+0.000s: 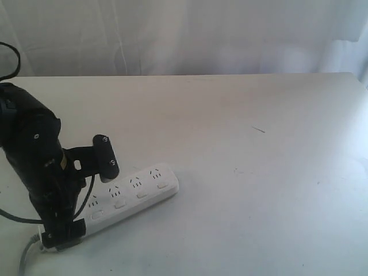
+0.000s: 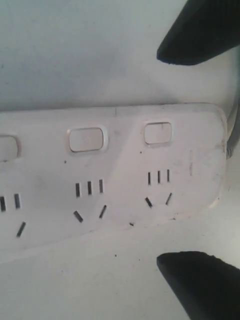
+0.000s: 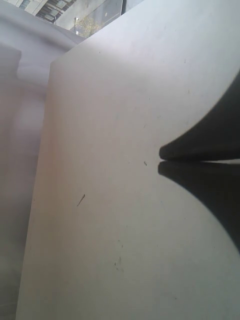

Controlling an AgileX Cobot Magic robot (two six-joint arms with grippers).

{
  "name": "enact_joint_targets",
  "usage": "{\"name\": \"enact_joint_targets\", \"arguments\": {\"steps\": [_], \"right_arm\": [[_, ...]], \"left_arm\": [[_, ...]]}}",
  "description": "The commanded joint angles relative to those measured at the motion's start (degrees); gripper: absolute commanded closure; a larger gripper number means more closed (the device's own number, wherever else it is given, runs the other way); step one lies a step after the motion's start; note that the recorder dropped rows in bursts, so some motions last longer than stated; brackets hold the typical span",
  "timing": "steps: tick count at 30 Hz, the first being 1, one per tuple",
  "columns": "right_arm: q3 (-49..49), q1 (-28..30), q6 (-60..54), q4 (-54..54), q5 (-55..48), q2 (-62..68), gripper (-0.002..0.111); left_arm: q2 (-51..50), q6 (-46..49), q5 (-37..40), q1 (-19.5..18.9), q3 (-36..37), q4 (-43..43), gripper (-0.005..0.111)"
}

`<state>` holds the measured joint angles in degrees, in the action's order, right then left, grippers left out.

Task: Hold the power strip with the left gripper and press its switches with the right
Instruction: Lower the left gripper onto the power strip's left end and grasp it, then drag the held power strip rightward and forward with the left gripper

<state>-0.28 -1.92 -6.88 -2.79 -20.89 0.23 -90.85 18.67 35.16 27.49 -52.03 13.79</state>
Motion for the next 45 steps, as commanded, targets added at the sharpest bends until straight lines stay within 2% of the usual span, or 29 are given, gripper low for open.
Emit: {"name": "enact_joint_targets", "arguments": {"steps": [1, 4, 8, 15, 20, 33, 36, 39, 42, 43, 45], "right_arm": [[0.28, -0.25, 0.06, -0.16, 0.82, -0.23, 0.108], [0.28, -0.25, 0.06, -0.16, 0.82, -0.23, 0.108], [0.28, -0.25, 0.06, -0.16, 0.82, -0.23, 0.108], [0.28, -0.25, 0.06, -0.16, 0.82, -0.23, 0.108], [0.28, -0.25, 0.06, -0.16, 0.82, -0.23, 0.108], [0.28, -0.25, 0.06, -0.16, 0.82, -0.23, 0.108], [0.28, -0.25, 0.06, -0.16, 0.82, -0.23, 0.108], [0.28, -0.25, 0.06, -0.16, 0.82, -0.23, 0.108], [0.28, -0.25, 0.06, -0.16, 0.82, -0.23, 0.108], [0.28, -0.25, 0.06, -0.16, 0.82, -0.23, 0.108], [0.28, -0.25, 0.06, -0.16, 0.82, -0.23, 0.108]], "left_arm": [[0.12, -0.91, 1.39, -3.92, 0.33, -2.68, 0.002], [0.12, 0.62, 2.56, -5.67, 0.33, -4.63, 0.002], [0.12, 5.24, 3.09, -5.67, 0.87, -7.58, 0.002], [0.12, 5.78, -3.66, -5.67, 5.17, -6.96, 0.002], [0.12, 8.39, -4.59, -5.67, 7.29, -6.96, 0.002], [-2.18, 4.99, -7.51, -5.67, 7.94, -7.93, 0.002], [-3.29, 4.90, -7.51, -5.67, 7.94, -8.51, 0.005], [-4.17, 4.63, -7.51, -5.67, 7.94, -8.55, 0.022], [-4.49, 4.78, -7.74, -5.67, 7.94, -8.04, 0.052], [-4.49, 5.53, -8.02, -5.67, 7.94, -7.59, 0.066], [-4.49, 5.64, -8.17, -5.67, 7.94, -6.77, 0.085]]}}
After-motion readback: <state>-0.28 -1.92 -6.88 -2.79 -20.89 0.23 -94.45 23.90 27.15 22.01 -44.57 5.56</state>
